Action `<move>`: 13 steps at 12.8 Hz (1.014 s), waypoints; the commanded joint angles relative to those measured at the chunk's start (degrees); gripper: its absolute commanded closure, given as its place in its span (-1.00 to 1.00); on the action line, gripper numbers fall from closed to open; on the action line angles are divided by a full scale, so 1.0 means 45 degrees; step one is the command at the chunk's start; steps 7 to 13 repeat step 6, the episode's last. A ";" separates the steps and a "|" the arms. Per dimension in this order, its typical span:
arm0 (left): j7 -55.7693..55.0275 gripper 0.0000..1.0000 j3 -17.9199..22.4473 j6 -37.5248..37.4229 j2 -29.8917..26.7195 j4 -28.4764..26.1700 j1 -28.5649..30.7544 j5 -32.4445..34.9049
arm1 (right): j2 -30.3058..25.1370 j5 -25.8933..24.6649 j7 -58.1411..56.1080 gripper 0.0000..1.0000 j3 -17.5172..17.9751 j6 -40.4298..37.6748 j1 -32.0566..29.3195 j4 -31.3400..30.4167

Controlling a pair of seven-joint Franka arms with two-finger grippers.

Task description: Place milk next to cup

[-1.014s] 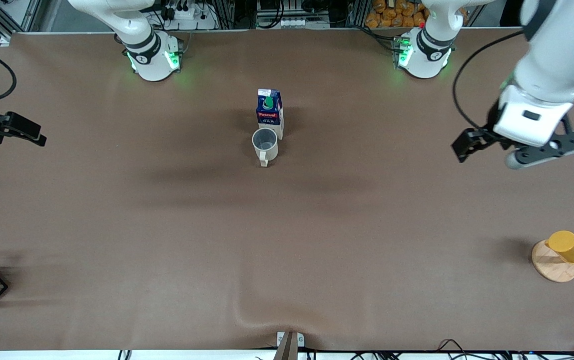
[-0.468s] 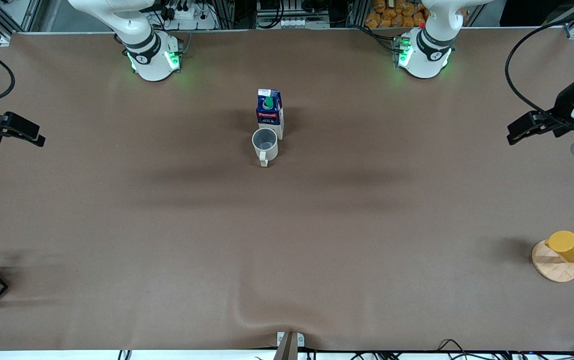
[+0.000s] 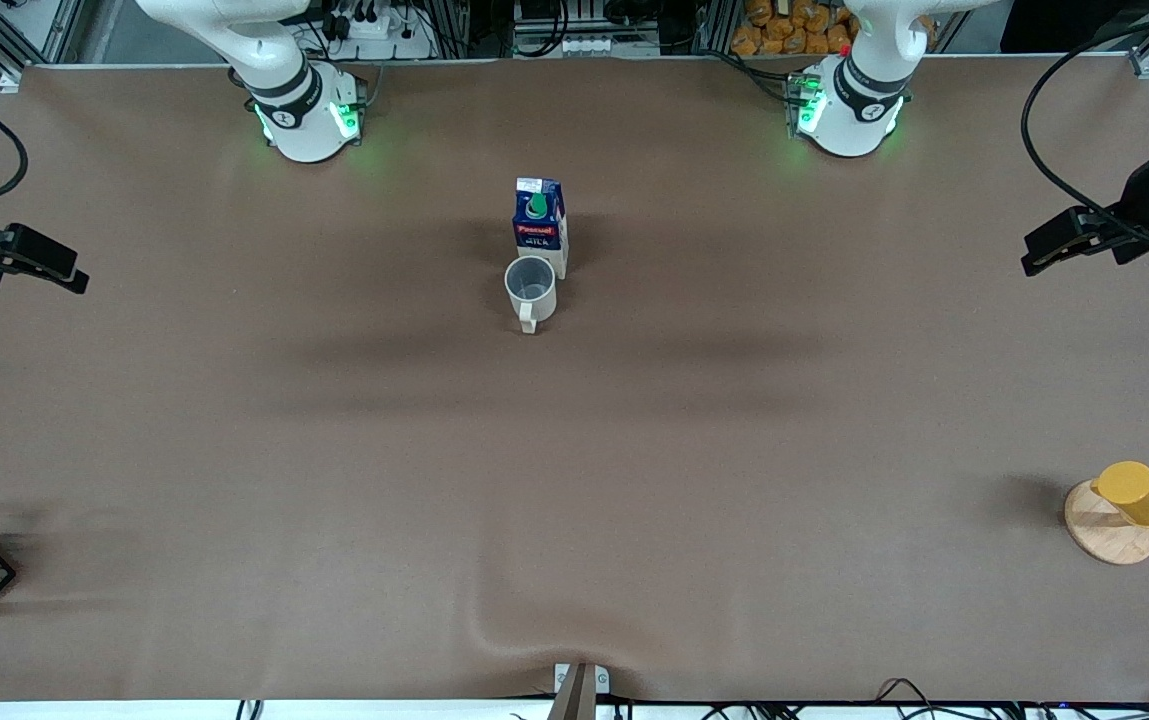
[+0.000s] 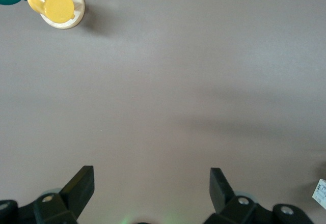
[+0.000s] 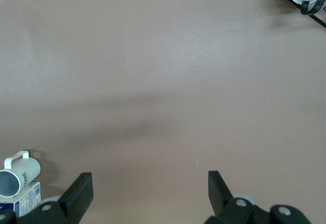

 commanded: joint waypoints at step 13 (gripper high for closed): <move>0.0251 -1.00 0.0784 -0.0066 -0.0360 -0.0193 -0.0797 -0.0321 | 0.0034 0.0310 0.0032 -1.00 0.0051 -0.0074 -0.0058 0.0034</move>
